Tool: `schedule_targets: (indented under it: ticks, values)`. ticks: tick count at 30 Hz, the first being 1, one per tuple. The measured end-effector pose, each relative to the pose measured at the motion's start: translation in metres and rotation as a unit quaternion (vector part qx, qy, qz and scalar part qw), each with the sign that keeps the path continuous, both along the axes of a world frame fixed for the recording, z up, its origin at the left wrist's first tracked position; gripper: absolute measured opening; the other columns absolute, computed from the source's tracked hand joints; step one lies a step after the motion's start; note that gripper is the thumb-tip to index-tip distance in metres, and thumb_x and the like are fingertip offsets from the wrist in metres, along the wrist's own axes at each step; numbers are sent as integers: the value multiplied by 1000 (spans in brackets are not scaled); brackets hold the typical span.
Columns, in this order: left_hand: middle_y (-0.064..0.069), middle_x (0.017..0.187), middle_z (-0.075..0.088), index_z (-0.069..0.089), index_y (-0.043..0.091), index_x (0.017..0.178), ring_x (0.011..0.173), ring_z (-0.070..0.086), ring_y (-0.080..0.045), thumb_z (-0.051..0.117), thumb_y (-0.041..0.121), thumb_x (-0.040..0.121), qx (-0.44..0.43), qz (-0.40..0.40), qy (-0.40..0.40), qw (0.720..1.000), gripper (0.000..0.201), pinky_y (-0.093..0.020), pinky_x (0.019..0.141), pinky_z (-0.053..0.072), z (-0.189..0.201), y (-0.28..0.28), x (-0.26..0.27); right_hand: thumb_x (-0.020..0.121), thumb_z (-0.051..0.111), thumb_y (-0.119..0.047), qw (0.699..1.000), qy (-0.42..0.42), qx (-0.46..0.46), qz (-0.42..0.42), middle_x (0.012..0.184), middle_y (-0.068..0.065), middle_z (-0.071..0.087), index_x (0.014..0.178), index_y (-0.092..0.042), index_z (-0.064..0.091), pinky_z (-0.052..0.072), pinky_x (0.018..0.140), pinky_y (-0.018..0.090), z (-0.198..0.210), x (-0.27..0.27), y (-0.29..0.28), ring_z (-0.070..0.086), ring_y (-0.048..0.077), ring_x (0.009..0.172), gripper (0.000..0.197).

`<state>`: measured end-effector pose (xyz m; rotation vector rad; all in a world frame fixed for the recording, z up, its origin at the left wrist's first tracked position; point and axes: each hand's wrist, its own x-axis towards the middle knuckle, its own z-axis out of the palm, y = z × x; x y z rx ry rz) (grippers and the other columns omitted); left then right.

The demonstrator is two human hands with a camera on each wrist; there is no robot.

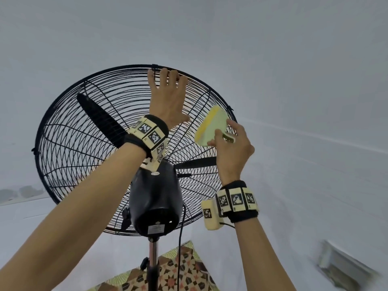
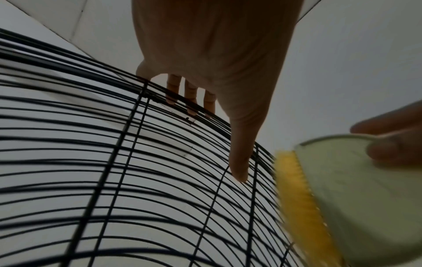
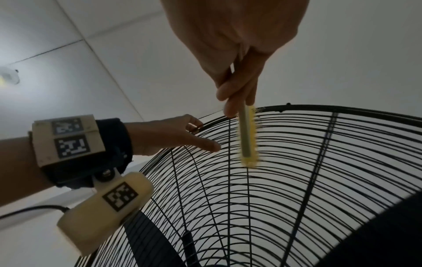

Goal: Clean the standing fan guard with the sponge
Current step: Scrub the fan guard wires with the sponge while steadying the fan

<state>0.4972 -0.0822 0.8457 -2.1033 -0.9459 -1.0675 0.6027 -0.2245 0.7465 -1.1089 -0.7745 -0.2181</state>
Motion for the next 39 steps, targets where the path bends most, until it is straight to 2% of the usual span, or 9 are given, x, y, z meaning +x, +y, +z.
schedule_targets:
  ticks: [5,9,15,18,22,29,33,36,39]
  values:
    - [-17,145,43,40,12,142,142,34,-43,89,61,62,3,-4,-6,1000,106,-72,120,15,-2,-1,0,94,76,-22,996,-54,44,-63,96,-5,78,133,-20,70,51,62,7,3,-14,18,65,-9,65,40]
    - [-16,146,42,38,15,144,142,33,-43,89,64,61,4,2,-2,1000,109,-73,120,16,-1,-1,-2,103,63,-26,994,-99,8,-53,127,-2,72,154,-31,48,59,88,23,-12,-16,33,67,-3,103,53]
    - [-18,154,35,24,39,160,148,25,-46,85,74,63,25,19,35,999,120,-75,120,10,-4,-1,-2,103,61,-17,996,-55,61,-20,90,-38,63,145,-26,58,64,56,37,29,-9,33,72,0,78,43]
    - [-17,153,35,29,42,159,148,26,-44,84,72,66,14,24,35,999,113,-75,119,13,-1,-1,-3,104,56,-17,992,-90,2,-89,94,-26,66,147,-27,56,65,65,37,28,7,32,67,10,69,44]
    - [-18,156,31,27,40,159,149,23,-45,86,69,66,-1,45,55,997,114,-76,119,14,2,-1,-5,108,48,-20,980,-11,-130,-148,118,12,69,153,-23,45,48,94,39,2,42,22,45,17,99,45]
    - [-18,155,33,29,39,157,148,24,-46,90,64,63,-5,45,47,998,115,-75,119,12,4,-6,-9,101,62,-20,987,-124,23,-102,94,-4,72,121,-19,55,58,57,21,52,13,30,73,13,75,22]
    - [-18,151,34,27,39,158,145,27,-46,91,66,59,-7,57,47,997,120,-75,118,16,7,-9,-7,102,59,-20,979,-109,25,-171,87,-2,74,121,-15,61,54,64,13,53,16,37,70,13,69,19]
    - [-19,157,29,20,40,161,148,23,-47,87,69,64,-18,76,59,995,122,-76,119,15,9,-9,-7,106,53,-20,967,-44,-87,-235,103,12,76,131,-10,55,59,78,33,30,42,31,74,27,85,27]
    - [-19,161,26,18,39,162,151,21,-47,86,70,66,-24,92,59,994,122,-77,118,14,9,-10,-8,105,54,-18,976,-17,-101,-195,106,6,72,133,-9,55,52,69,15,35,54,26,70,15,82,29]
